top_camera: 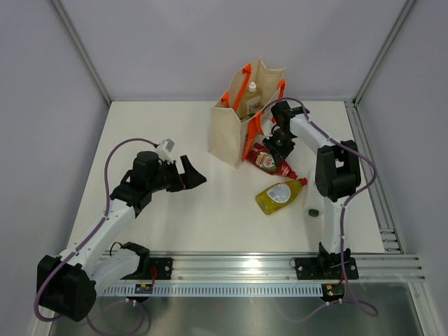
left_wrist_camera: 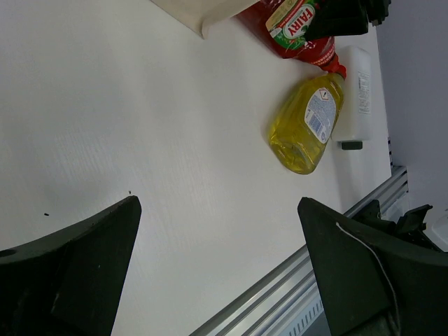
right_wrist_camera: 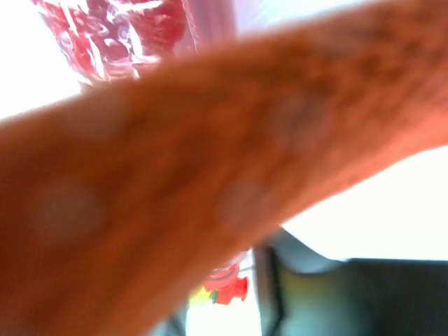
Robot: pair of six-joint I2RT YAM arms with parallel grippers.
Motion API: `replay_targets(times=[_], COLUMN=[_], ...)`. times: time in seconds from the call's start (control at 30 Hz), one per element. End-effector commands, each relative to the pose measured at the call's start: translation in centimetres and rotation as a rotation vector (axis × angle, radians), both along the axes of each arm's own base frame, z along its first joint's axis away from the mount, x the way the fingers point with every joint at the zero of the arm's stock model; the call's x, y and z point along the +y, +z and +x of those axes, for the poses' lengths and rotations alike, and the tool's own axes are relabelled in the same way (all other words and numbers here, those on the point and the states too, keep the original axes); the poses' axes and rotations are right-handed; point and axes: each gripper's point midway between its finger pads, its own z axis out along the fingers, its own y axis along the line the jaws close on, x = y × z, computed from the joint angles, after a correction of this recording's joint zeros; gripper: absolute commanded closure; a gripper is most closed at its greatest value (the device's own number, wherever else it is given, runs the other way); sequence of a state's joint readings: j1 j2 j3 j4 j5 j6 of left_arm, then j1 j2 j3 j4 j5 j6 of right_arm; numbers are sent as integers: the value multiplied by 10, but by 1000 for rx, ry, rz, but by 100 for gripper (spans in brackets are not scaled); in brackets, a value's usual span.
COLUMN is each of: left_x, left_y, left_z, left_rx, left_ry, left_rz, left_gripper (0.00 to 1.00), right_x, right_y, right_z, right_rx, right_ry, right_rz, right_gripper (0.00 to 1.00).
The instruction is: Place the personal care products into the canvas bag
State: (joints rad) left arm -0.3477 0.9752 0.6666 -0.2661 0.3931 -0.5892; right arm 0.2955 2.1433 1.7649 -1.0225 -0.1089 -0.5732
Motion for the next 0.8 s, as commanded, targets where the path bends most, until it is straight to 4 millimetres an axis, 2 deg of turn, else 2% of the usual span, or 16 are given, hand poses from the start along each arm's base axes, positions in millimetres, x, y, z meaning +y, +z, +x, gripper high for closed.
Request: replay_targets(times=[0.0, 0.03, 0.1, 0.23, 0.3, 0.4, 0.43, 0.5, 0.63, 0.7, 0.77], left_x=[-7, -7, -7, -10, -13, -17, -17, -19, -20, -20, -21], left_y=[19, 19, 19, 20, 21, 19, 18, 16, 13, 12, 11], left_z=[4, 5, 5, 7, 8, 9, 9, 10, 12, 12, 13], left_rx=[-74, -76, -75, -73, -74, -68, -63, -60, -55, -53, -49], left_ry=[-14, -11, -15, -27, -39, -47, -50, -54, -54, -56, -56], left_rz=[-48, -47, -47, -45, -50, -49, -48, -50, -47, -45, -43], left_gripper=[1, 1, 1, 1, 1, 1, 1, 1, 1, 1, 1], right_x=[10, 9, 12, 16, 22, 22, 20, 21, 22, 28, 31], right_y=[-9, -12, -4, 1, 10, 15, 10, 14, 2, -2, -8], right_z=[-15, -21, -20, -34, -34, -39, -46, -44, -60, -67, -73], right_rx=[6, 16, -24, -47, -88, -125, -117, -175, -188, -177, -159], right_ry=[12, 8, 11, 29, 44, 60, 70, 103, 154, 175, 183], right_rz=[35, 39, 75, 134, 172, 183, 174, 154, 100, 93, 85], right_gripper=[79, 92, 100, 100, 100, 100, 100, 100, 98, 94, 87])
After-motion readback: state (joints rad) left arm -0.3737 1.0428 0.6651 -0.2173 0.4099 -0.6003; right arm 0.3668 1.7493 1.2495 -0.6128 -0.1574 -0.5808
